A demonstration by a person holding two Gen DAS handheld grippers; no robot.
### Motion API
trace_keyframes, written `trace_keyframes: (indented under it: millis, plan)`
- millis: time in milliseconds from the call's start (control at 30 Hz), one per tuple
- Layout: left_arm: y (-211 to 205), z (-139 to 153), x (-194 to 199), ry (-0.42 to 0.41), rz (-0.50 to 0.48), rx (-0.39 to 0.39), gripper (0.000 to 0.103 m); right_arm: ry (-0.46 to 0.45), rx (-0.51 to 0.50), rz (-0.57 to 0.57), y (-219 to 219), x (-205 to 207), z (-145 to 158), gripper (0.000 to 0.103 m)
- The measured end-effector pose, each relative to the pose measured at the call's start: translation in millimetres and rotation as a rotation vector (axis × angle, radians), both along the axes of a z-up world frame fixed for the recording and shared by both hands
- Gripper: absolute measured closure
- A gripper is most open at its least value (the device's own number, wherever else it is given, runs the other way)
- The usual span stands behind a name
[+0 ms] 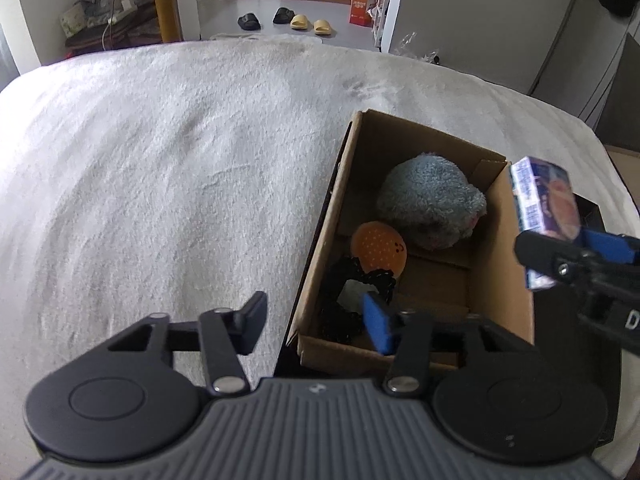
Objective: Organize soft objects
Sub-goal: 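Carry the tissue pack with the right gripper into the box and release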
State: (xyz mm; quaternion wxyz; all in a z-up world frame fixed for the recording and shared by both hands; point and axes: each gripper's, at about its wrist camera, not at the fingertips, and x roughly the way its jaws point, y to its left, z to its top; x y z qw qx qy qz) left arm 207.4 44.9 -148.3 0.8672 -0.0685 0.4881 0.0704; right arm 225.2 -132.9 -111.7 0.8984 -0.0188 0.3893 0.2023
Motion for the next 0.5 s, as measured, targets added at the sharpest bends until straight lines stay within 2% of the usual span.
trace_keyframes:
  millis: [100, 200, 300, 500]
  plan:
    - [5, -5, 0, 0.012, 0.006, -0.023, 0.078, 0.017, -0.010, 0.018, 10, 1, -5, 0.051]
    - [8, -11, 2, 0.037, 0.011, -0.063, 0.088, 0.030, -0.017, 0.025, 18, -1, -7, 0.051]
    - [9, -10, 0, 0.025, 0.024, -0.048, 0.089, 0.040, -0.022, 0.028, 22, -1, -8, 0.051]
    - [12, -10, -2, 0.016, 0.026, -0.066, 0.093, 0.061, -0.014, 0.030, 27, -1, -8, 0.051]
